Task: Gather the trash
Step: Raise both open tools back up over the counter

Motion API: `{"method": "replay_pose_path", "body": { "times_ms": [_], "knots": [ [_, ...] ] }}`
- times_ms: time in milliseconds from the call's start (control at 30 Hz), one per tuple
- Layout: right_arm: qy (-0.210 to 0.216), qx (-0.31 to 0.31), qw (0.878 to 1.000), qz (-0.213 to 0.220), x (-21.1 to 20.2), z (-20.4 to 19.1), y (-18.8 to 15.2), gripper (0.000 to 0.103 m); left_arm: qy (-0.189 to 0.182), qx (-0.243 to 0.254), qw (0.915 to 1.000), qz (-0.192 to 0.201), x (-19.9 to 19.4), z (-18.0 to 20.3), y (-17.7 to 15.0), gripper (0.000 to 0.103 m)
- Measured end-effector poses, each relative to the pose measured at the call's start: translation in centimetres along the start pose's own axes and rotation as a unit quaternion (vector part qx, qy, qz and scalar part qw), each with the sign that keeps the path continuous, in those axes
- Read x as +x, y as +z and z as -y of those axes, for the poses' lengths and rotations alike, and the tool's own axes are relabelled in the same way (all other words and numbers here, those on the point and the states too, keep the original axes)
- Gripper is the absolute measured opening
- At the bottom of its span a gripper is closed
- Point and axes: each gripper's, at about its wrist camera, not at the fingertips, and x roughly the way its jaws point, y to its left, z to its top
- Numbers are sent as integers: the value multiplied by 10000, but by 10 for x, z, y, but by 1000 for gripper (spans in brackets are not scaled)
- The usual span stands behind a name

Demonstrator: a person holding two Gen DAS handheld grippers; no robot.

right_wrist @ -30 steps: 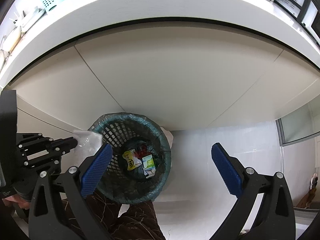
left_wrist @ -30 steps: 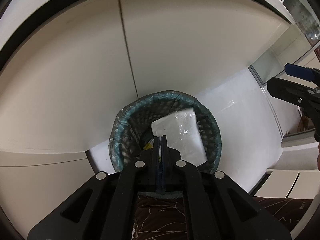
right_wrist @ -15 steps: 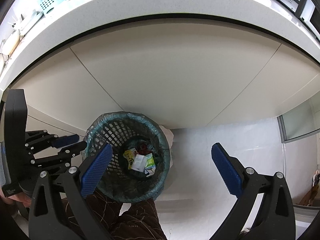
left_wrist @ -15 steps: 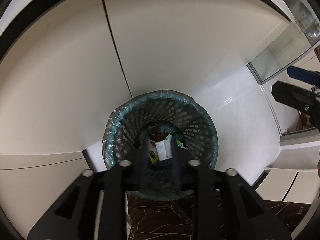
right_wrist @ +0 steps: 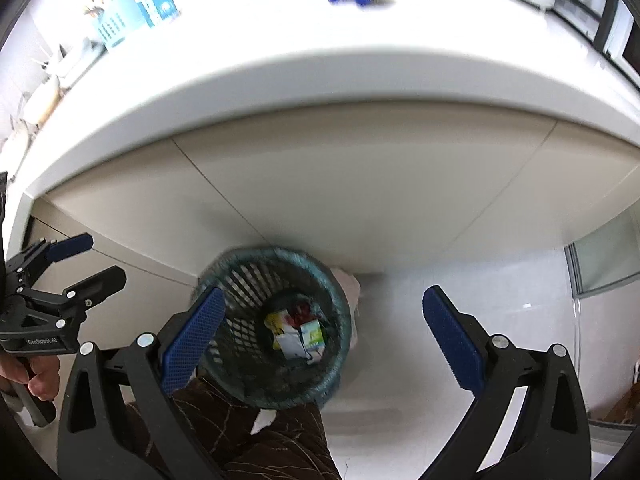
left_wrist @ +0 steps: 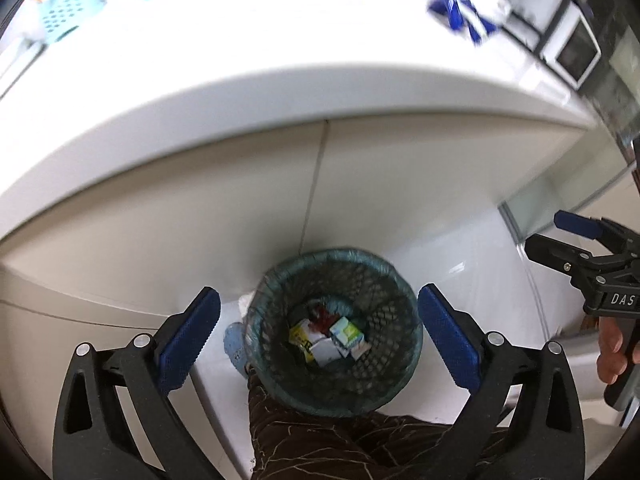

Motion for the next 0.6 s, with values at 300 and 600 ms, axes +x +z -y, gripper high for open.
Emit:
{"method": "replay_pose_path", "body": {
  "times_ms": [300,600],
  "knots": [
    [87,-105,9988,464,-53,-16,40,95,172,-445,9980,420,-63,-17,33,97],
    [80,125,9981,598,-93,-21,93,95,323,-736,9939,762,-113,-33,84,97]
  ]
}}
